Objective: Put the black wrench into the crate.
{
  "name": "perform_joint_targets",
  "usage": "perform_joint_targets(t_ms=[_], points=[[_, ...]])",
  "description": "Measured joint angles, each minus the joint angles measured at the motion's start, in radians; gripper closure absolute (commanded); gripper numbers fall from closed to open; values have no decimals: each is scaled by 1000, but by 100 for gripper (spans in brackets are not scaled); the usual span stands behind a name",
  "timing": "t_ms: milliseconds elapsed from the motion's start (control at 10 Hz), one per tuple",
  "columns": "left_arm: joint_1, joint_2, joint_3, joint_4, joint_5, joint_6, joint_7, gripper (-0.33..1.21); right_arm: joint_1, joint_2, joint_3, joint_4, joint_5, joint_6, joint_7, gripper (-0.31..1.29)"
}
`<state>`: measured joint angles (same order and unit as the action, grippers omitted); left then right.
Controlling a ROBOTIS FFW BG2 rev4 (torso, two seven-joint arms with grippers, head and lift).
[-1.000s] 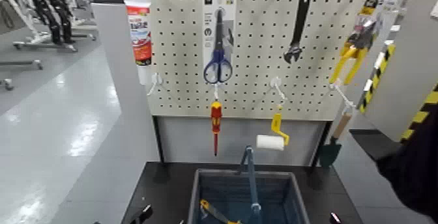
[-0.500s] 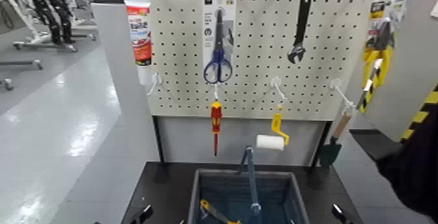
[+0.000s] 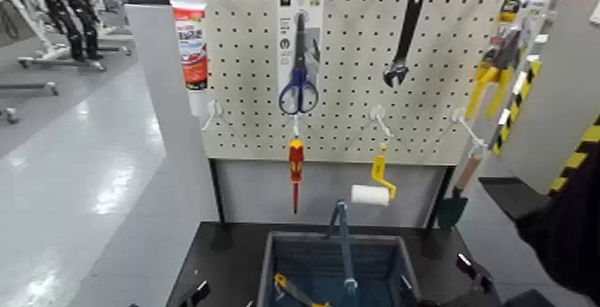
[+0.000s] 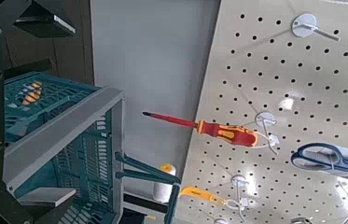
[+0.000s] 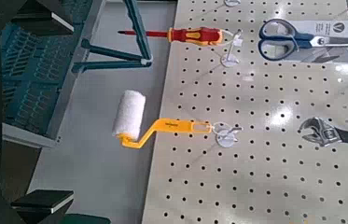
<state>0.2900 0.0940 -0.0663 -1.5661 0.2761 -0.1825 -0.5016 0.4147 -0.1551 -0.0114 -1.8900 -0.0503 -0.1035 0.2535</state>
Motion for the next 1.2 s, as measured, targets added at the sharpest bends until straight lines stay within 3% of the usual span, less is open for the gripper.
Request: perform_joint_targets(t_ms=[700,1200], points=[[-5,0,-6,3,3,0,-3,10,-162,24,-38,-64,-50,89,54,7],[-15,6,-16,8,9,1,-5,10,-363,-11,-59,-93,-72,229,134,9]])
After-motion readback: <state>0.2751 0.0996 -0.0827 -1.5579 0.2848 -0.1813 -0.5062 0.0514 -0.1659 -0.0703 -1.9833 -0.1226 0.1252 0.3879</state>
